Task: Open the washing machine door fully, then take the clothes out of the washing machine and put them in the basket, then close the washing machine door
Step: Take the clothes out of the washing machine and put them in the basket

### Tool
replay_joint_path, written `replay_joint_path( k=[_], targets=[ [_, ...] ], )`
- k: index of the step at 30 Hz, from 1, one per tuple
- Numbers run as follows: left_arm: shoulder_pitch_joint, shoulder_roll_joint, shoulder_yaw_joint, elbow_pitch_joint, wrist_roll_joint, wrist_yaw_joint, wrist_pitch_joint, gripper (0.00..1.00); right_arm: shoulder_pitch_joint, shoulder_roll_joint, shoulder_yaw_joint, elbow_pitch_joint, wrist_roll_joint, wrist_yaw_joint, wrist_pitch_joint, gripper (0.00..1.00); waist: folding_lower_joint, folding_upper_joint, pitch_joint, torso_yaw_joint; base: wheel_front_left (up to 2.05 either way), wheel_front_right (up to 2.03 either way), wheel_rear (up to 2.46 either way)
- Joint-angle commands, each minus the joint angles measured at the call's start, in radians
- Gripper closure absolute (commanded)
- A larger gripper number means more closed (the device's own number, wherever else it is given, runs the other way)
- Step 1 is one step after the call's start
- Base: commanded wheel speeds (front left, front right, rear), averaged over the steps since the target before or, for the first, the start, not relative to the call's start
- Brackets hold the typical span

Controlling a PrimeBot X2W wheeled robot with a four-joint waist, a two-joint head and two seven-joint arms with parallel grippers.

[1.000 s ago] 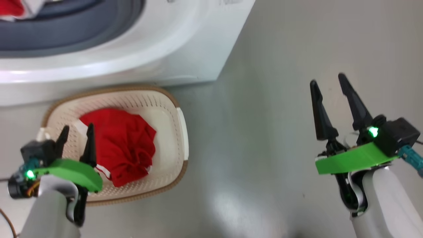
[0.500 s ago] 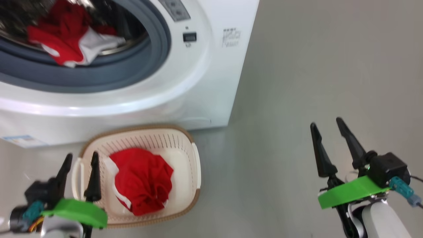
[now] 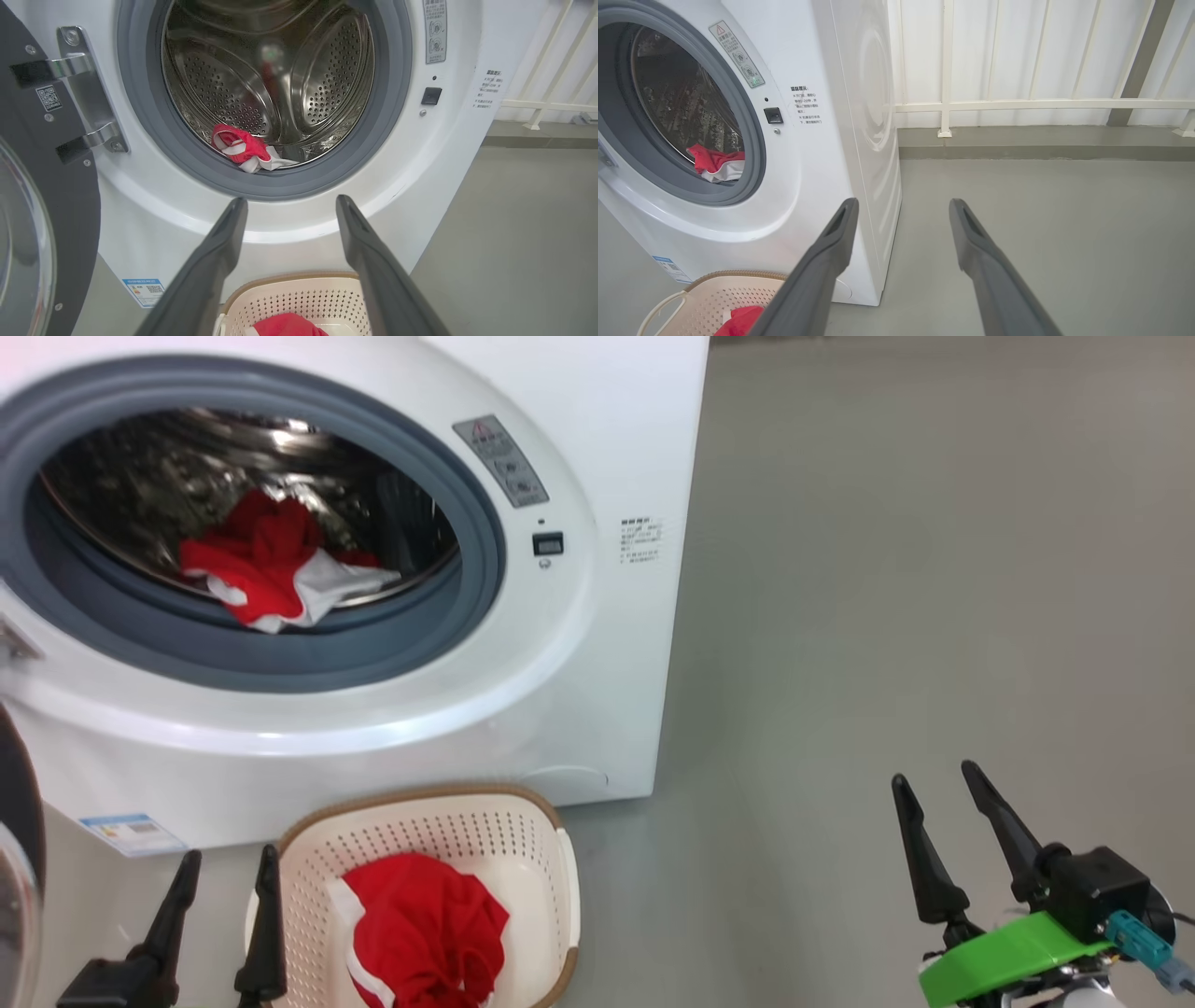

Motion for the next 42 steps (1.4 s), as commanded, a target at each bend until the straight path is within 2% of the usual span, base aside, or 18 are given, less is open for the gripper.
replay_joint_path(
  k=[1,13,24,34,42],
  targets=[
    [0.01,0.013,0.036,-0.05,0.015,-0.006,-0.005,0.0,0.005,-0.017,0.016,-0.029,0.009,0.006,-0.006,0.0,-0.0001,0.0,-0.03,0.003,0.0,0.0,0.0],
    [0.102,0.004,0.061,-0.15,0.009,-0.006,-0.005,0.0,0.048,-0.02,0.005,-0.043,0.013,0.006,-0.006,0.0,-0.0001,0.0,-0.048,-0.009,0.0,0.0,0.0],
    [0.112,-0.006,0.066,-0.172,0.008,-0.006,-0.005,0.0,0.048,-0.016,-0.003,-0.048,0.013,0.006,-0.006,0.0,-0.0001,0.0,-0.039,-0.008,0.0,0.0,0.0],
    [0.086,-0.004,0.069,-0.143,0.008,-0.006,-0.005,0.0,0.029,-0.007,0.001,-0.051,0.011,0.006,-0.006,0.0,-0.0001,0.0,-0.01,-0.013,0.0,0.0,0.0],
    [-0.039,0.023,0.053,-0.035,0.014,-0.006,-0.005,0.0,-0.005,0.006,0.002,-0.06,0.008,0.006,-0.006,0.0,-0.0001,0.0,0.055,-0.013,0.0,0.0,0.0]
  ],
)
